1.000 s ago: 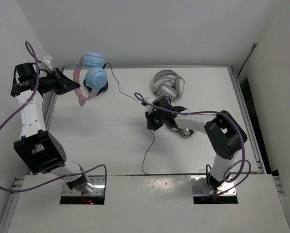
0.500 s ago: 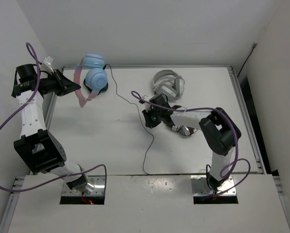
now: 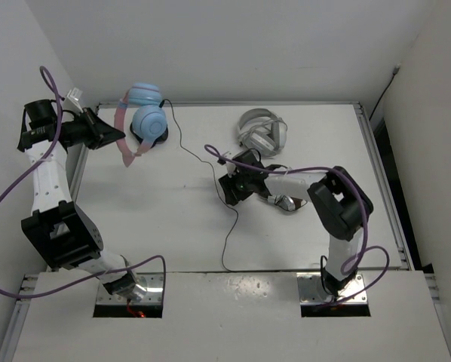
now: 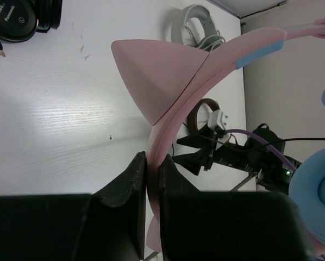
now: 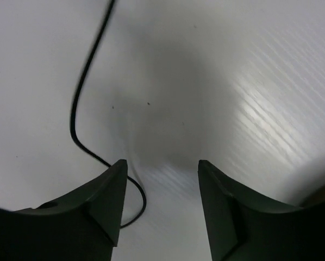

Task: Wrap the headphones

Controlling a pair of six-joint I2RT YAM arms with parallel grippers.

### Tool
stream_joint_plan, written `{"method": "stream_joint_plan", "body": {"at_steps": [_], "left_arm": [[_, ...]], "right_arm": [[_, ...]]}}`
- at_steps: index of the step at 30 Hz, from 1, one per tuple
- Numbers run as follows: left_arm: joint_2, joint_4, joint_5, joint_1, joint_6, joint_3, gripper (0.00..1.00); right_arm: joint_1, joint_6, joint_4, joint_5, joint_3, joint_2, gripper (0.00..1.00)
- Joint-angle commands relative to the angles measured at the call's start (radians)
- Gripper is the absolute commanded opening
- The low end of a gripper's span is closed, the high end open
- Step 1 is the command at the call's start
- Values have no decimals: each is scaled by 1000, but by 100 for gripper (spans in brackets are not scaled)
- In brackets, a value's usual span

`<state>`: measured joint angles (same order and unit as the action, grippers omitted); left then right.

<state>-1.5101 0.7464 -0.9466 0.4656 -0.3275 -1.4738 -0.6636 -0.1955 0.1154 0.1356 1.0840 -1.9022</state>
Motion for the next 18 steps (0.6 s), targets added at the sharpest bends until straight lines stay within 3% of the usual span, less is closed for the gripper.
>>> {"method": "stream_joint_plan", "body": {"at_steps": [1,9,18], "left_arm": [[5,-36,-75,11,-27,-28,0],[-4,-36,-75,11,-18,-28,0],[-4,-36,-75,11,-18,-28,0]], "right_arm": [[31,-10,-31,-14,-50,136,58],[-10,134,0,131,-85,210,57],[-120,163,20,75,17,72,56]]}}
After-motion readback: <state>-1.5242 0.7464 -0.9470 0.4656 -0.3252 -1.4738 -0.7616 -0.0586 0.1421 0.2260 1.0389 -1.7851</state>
